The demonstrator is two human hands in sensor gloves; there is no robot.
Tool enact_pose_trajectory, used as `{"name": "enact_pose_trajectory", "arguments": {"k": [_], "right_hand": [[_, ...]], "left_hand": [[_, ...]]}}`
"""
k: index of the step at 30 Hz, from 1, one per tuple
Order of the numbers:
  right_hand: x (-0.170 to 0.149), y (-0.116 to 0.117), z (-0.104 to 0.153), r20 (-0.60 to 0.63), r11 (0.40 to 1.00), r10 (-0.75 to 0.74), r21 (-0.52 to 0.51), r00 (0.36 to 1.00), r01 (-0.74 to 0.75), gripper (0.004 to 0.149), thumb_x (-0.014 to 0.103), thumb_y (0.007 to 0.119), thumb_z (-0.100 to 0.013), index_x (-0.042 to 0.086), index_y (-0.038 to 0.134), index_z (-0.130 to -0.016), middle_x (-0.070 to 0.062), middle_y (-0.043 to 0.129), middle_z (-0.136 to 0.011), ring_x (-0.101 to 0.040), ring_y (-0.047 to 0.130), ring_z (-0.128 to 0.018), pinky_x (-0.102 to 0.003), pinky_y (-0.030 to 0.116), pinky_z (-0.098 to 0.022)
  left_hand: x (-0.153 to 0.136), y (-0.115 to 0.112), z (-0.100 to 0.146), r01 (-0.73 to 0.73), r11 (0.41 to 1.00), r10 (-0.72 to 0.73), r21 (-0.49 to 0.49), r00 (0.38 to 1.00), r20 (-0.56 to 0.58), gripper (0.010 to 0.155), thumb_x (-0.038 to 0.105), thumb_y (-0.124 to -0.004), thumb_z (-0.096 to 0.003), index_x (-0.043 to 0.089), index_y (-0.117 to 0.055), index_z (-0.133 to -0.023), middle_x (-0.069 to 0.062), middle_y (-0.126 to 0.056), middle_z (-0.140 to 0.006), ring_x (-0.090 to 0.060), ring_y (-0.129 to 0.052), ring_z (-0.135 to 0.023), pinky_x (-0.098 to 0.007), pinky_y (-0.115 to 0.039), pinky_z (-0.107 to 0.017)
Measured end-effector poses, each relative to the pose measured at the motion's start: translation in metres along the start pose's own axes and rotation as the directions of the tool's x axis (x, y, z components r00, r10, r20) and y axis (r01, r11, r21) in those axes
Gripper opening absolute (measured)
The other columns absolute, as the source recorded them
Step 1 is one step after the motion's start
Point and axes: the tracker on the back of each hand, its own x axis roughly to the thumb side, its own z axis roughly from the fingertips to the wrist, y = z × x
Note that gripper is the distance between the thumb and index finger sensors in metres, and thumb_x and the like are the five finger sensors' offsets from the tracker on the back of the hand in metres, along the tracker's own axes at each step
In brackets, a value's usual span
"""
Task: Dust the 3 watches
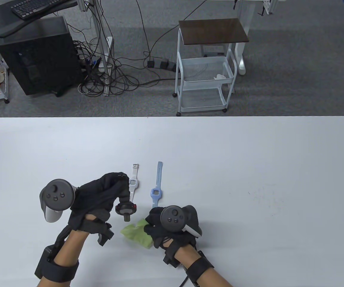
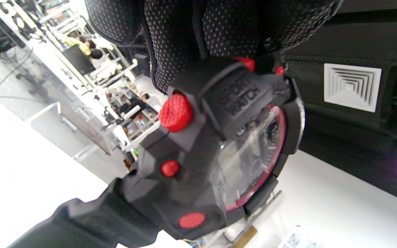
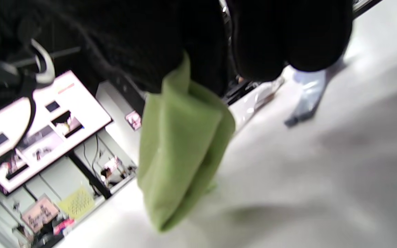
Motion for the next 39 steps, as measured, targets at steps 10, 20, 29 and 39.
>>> {"name": "enact_pose_trajectory", "arguments": {"k": [10, 20, 29, 39], "right_hand": [[-0.006, -0.031, 0.008, 0.005, 0.972, -0.091, -0.219, 0.996, 0.09, 0.039, 0.036, 0.087, -0.039, 0.01, 0.093, -0.068, -0.026, 0.09, -0.075, -0.049, 0.089, -0.059, -0.071, 0.055, -0.05], [0.011, -0.032, 0.012, 0.214, 0.912, -0.23, -0.292, 0.949, 0.287, 0.039, 0.04, 0.085, -0.039, 0.015, 0.092, -0.07, -0.022, 0.093, -0.076, -0.045, 0.094, -0.061, -0.07, 0.057, -0.05], [0.011, -0.015, 0.013, 0.24, 0.769, -0.587, -0.133, 0.773, 0.625, 0.039, 0.042, 0.083, -0.04, 0.018, 0.091, -0.071, -0.024, 0.085, -0.086, -0.049, 0.086, -0.072, -0.073, 0.052, -0.052], [0.016, 0.021, 0.013, 0.172, 0.328, -0.934, 0.067, 0.313, 0.942, 0.056, 0.057, 0.063, -0.05, 0.016, 0.089, -0.076, -0.03, 0.074, -0.095, -0.058, 0.072, -0.083, -0.078, 0.043, -0.053]], "left_hand": [[0.007, -0.009, 0.0, -0.09, 0.995, 0.091, -0.046, 0.996, 0.011, 0.043, 0.052, -0.071, -0.0605, 0.021, -0.078, -0.091, 0.013, -0.101, -0.063, -0.012, -0.101, -0.075, -0.046, -0.073, -0.068], [-0.01, -0.019, -0.002, -0.141, 0.989, 0.139, -0.048, 0.989, -0.041, 0.044, 0.051, -0.07, -0.061, 0.02, -0.077, -0.091, 0.012, -0.1, -0.064, -0.013, -0.1, -0.076, -0.047, -0.072, -0.068], [-0.02, -0.016, -0.002, -0.118, 0.993, 0.118, 0.003, 0.991, -0.068, 0.043, 0.05, -0.07, -0.0611, 0.02, -0.076, -0.091, 0.012, -0.1, -0.064, -0.013, -0.1, -0.077, -0.047, -0.072, -0.068], [-0.02, -0.016, -0.001, -0.113, 0.994, 0.113, 0.013, 0.991, -0.067, 0.043, 0.05, -0.07, -0.0611, 0.02, -0.076, -0.092, 0.013, -0.1, -0.064, -0.013, -0.1, -0.077, -0.047, -0.072, -0.068]]}}
